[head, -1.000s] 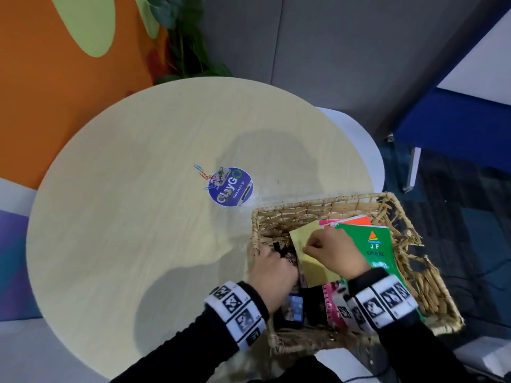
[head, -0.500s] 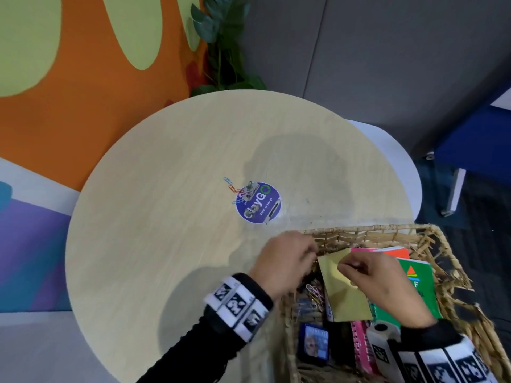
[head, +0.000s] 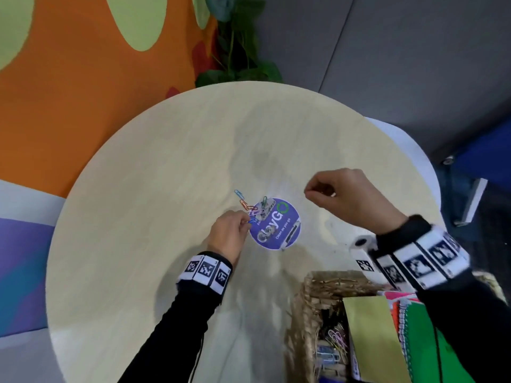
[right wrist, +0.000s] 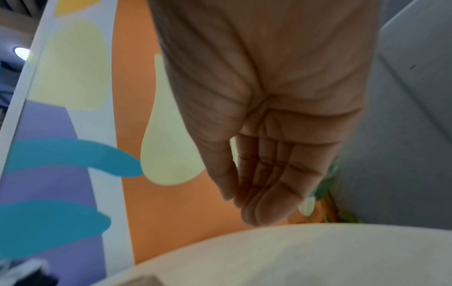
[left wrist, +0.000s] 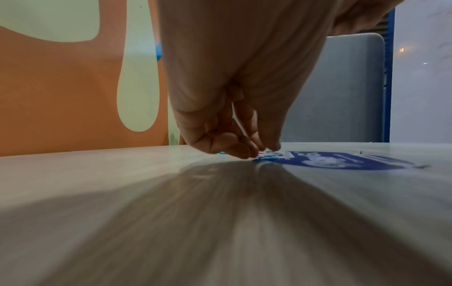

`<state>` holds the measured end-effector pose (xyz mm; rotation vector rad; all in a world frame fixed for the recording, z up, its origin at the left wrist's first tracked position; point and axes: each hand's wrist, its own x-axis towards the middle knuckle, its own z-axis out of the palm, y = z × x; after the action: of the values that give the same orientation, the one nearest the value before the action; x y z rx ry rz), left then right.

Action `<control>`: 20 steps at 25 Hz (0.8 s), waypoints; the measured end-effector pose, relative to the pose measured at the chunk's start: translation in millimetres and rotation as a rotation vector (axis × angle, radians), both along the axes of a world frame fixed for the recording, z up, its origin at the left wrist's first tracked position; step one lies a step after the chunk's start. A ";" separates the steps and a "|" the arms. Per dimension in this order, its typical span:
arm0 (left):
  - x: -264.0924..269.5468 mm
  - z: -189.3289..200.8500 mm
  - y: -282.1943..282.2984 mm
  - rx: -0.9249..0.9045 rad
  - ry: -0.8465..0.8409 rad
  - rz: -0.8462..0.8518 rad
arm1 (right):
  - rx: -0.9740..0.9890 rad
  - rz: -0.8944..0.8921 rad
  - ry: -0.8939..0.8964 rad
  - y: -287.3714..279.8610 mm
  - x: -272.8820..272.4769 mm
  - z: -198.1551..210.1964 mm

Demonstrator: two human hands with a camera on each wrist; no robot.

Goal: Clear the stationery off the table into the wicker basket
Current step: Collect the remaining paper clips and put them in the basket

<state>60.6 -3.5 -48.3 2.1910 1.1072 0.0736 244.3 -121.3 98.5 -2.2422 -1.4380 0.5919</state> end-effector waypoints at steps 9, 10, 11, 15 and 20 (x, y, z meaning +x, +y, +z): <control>12.1 -1.8 -4.1 0.120 0.164 -0.147 | -0.315 0.308 -0.077 75.3 -24.7 -96.9; 12.0 -2.0 -6.9 0.145 0.202 -0.167 | -0.334 0.341 -0.096 79.7 -30.2 -102.7; 11.4 -2.4 -9.6 0.172 0.232 -0.190 | -0.347 0.375 -0.119 83.8 -34.9 -107.2; 7.3 2.9 -17.7 0.226 0.210 -0.220 | -0.380 0.477 -0.221 96.0 -45.9 -117.8; 0.7 -1.3 -16.1 0.150 0.187 -0.186 | -0.488 0.570 -0.444 105.5 -49.1 -128.6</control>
<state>61.4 -19.6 -49.6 2.4666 1.0202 -0.1368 195.2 -15.9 -30.2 -2.4130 -2.4226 0.7018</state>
